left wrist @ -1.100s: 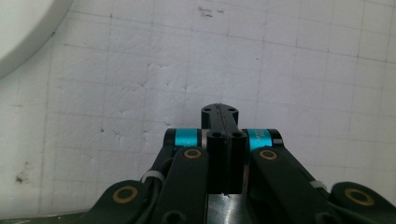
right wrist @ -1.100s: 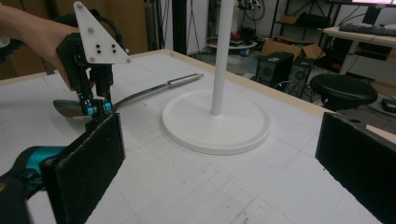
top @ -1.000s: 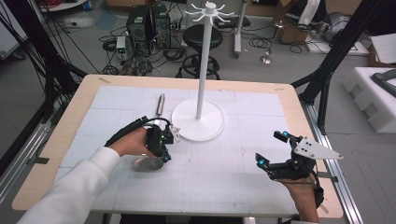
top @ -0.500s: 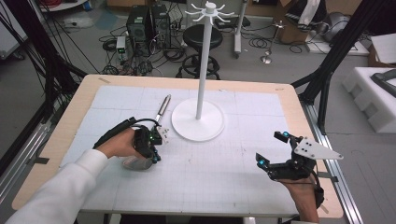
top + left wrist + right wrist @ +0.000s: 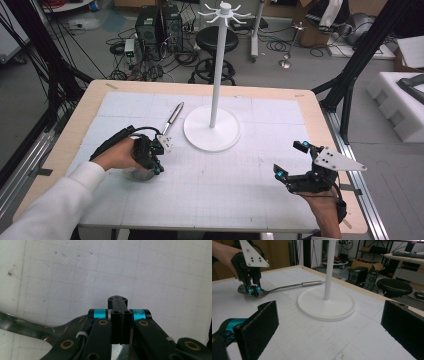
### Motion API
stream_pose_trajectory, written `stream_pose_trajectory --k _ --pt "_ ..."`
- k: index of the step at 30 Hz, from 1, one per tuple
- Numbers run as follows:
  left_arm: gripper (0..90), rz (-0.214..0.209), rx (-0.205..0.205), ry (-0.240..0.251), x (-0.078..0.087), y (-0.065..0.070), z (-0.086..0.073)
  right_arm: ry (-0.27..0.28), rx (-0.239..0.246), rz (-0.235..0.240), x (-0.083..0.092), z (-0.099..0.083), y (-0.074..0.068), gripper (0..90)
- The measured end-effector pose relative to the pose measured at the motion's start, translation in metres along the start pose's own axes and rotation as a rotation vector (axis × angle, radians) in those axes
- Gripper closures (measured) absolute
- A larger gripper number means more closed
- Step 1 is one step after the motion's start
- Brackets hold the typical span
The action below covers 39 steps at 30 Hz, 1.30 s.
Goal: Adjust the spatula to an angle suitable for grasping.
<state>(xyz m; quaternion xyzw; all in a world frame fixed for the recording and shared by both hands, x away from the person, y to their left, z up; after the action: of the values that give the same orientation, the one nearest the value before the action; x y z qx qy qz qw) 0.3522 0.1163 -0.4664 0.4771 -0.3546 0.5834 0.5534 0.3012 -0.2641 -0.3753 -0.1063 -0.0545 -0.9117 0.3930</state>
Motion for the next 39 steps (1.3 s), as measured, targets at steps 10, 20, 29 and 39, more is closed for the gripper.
stream_pose_trajectory --k 10,20,29,39 --pt "90.0 0.029 0.014 -0.037 0.005 -0.005 -0.021 -0.001 0.002 0.000 0.000 0.000 0.000 0.2" --pt "90.0 0.052 0.056 -0.048 0.011 -0.012 -0.038 -0.001 0.002 0.002 -0.001 0.000 0.000 0.2" --pt "90.0 0.064 0.083 -0.035 0.012 -0.013 -0.043 -0.004 0.003 0.003 -0.001 -0.001 0.000 0.2" --pt "89.7 0.084 0.083 -0.004 0.019 -0.013 -0.039 -0.004 0.000 0.005 -0.002 0.000 -0.002 0.2"
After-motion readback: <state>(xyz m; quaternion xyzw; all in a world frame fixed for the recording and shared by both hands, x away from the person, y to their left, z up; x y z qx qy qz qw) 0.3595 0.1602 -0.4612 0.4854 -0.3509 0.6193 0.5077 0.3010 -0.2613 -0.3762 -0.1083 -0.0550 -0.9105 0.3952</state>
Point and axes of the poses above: each handheld gripper's, and its own axes: x roughly backward along the jaws, z roughly out of its top, y roughly to its right, the point moved 8 cm from there along -x, roughly forward along the jaws, and after that the axes turned 2 degrees about z, right-handed, at the moved point
